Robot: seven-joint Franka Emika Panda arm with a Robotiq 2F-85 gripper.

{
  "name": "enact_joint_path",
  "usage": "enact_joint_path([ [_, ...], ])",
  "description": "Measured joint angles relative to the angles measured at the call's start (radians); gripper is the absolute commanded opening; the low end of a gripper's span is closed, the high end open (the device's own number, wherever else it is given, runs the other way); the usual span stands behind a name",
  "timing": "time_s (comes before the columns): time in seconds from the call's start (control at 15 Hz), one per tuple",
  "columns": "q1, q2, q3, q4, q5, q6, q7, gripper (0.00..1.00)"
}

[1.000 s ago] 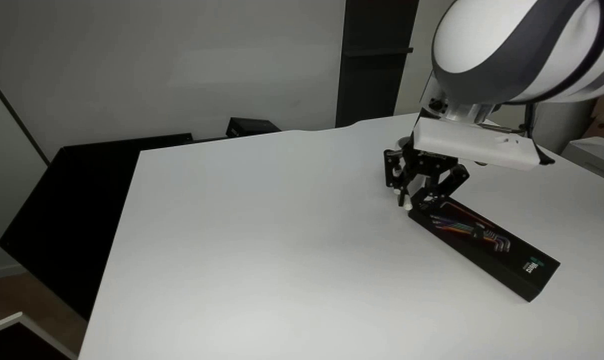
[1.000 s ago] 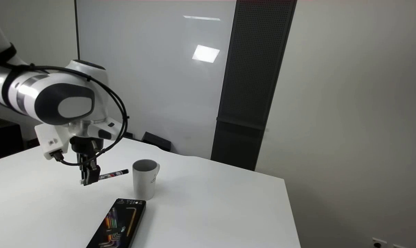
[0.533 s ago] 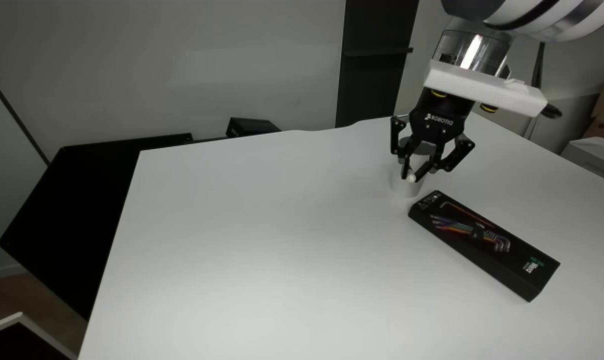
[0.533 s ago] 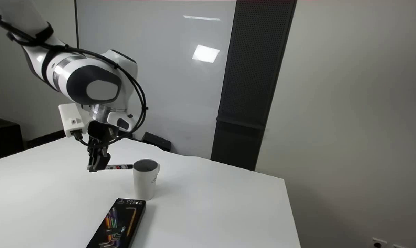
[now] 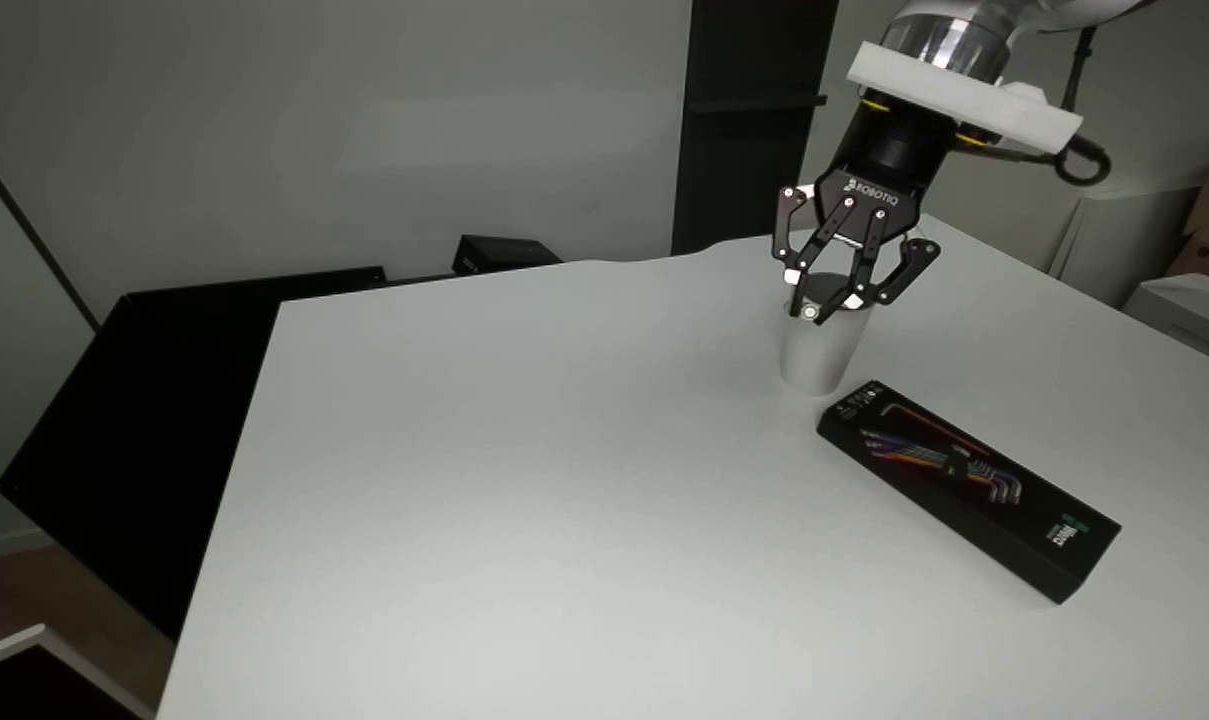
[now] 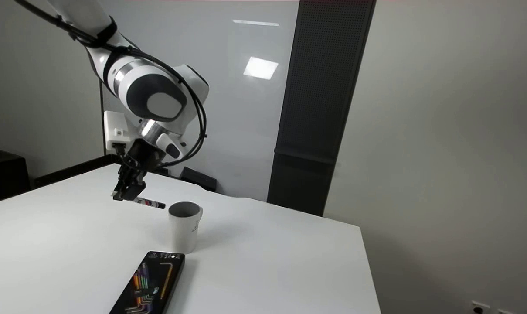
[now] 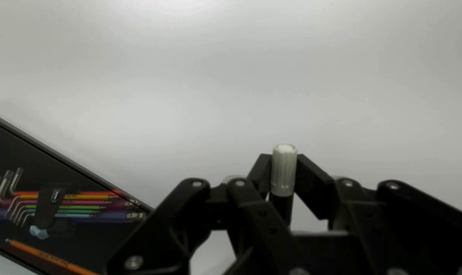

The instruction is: Put the marker in the mug

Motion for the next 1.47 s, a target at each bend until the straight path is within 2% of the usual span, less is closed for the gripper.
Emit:
enact_joint_path([
  [0.4,-0.035,0.056,-0.016,0.148,0.079,-0.152,0.031,0.08],
  [0.8,-0.055,0.102,-0.042,0.268,0.139,-0.302,0.117,0.08],
  [1.47,-0.116,0.182,-0.108,0.341,0.178,-0.396,0.183,0.08],
])
